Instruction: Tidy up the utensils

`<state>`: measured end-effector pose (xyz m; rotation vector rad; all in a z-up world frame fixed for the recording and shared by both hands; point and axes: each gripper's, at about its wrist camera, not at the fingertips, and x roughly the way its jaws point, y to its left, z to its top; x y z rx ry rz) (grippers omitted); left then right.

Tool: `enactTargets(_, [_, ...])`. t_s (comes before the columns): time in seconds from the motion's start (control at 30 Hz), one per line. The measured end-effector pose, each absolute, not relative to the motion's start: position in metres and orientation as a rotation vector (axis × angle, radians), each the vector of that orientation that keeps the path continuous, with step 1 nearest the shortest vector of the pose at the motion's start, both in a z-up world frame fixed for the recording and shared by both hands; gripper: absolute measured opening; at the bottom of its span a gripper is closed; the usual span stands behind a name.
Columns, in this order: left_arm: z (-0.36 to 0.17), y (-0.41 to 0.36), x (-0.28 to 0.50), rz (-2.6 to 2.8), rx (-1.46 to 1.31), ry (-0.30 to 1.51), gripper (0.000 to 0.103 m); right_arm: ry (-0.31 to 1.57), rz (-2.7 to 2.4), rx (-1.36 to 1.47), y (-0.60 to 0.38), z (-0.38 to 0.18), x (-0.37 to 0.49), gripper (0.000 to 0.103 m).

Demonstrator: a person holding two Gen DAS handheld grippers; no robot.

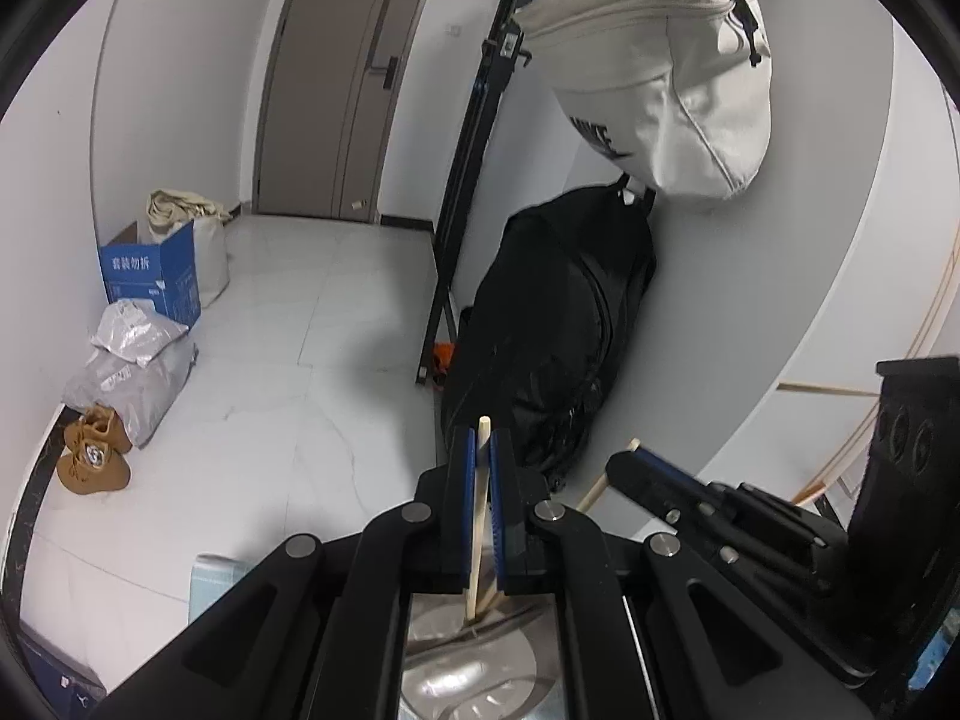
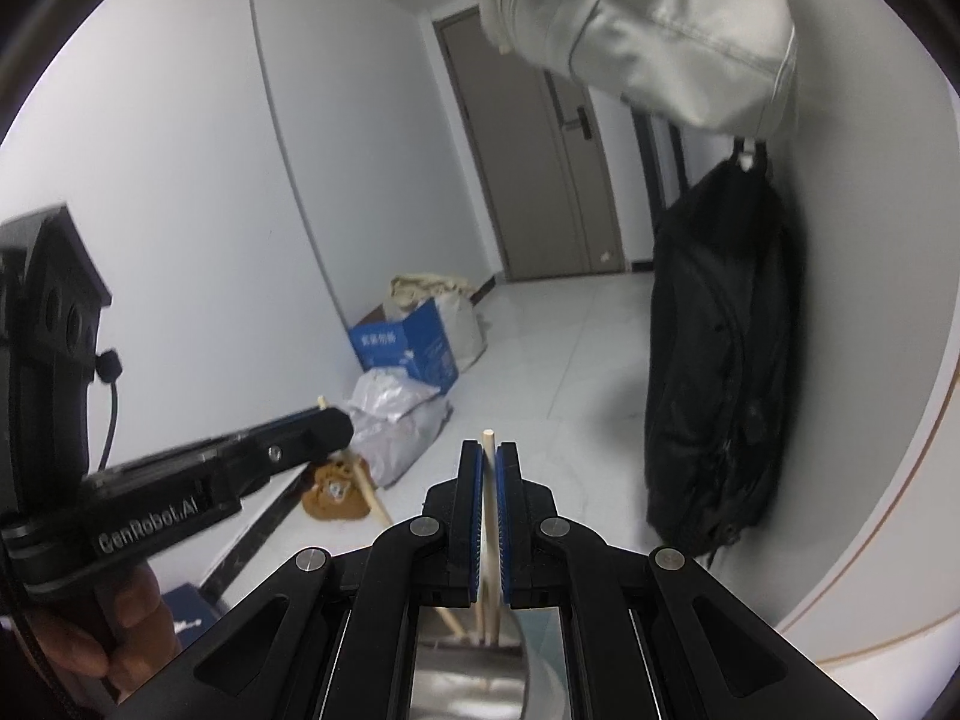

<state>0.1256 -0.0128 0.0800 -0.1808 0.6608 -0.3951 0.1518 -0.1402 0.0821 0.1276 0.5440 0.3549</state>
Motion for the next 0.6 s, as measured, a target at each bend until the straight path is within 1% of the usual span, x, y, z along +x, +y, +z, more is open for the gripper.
enactTargets(0.17, [0.073, -0.018, 0.124, -0.439, -0.153, 0.737, 0.001, 0.625, 0.382, 0.138, -0.138, 0.063, 0.15, 0.006])
enactTargets(0.27, [0.074, -0.019, 0.119, -0.439, -0.139, 0.775, 0.005, 0.678, 0.393, 0.149, -0.14, 0.055, 0.147, 0.007])
enactTargets(0.33, [0.077, -0.016, 0.113, -0.431, -0.141, 0.766, 0.008, 0.68, 0.393, 0.16, -0.144, 0.054, 0.139, 0.011])
enactTargets(0.37, [0.079, -0.015, 0.111, -0.422, -0.139, 0.761, 0.013, 0.679, 0.391, 0.165, -0.145, 0.055, 0.136, 0.016])
enactTargets(0.4, [0.082, -0.012, 0.106, -0.407, -0.143, 0.755, 0.021, 0.674, 0.387, 0.171, -0.148, 0.056, 0.132, 0.02])
enactTargets(0.43, [0.084, -0.011, 0.104, -0.402, -0.151, 0.748, 0.026, 0.663, 0.38, 0.182, -0.152, 0.059, 0.126, 0.023])
enactTargets(0.5, [0.087, -0.007, 0.098, -0.391, -0.168, 0.733, 0.045, 0.652, 0.363, 0.195, -0.158, 0.063, 0.116, 0.03])
enactTargets(0.57, [0.091, -0.006, 0.09, -0.374, -0.169, 0.715, 0.049, 0.643, 0.352, 0.21, -0.163, 0.066, 0.106, 0.034])
enactTargets(0.6, [0.093, -0.006, 0.086, -0.366, -0.164, 0.708, 0.049, 0.64, 0.345, 0.215, -0.164, 0.068, 0.101, 0.039])
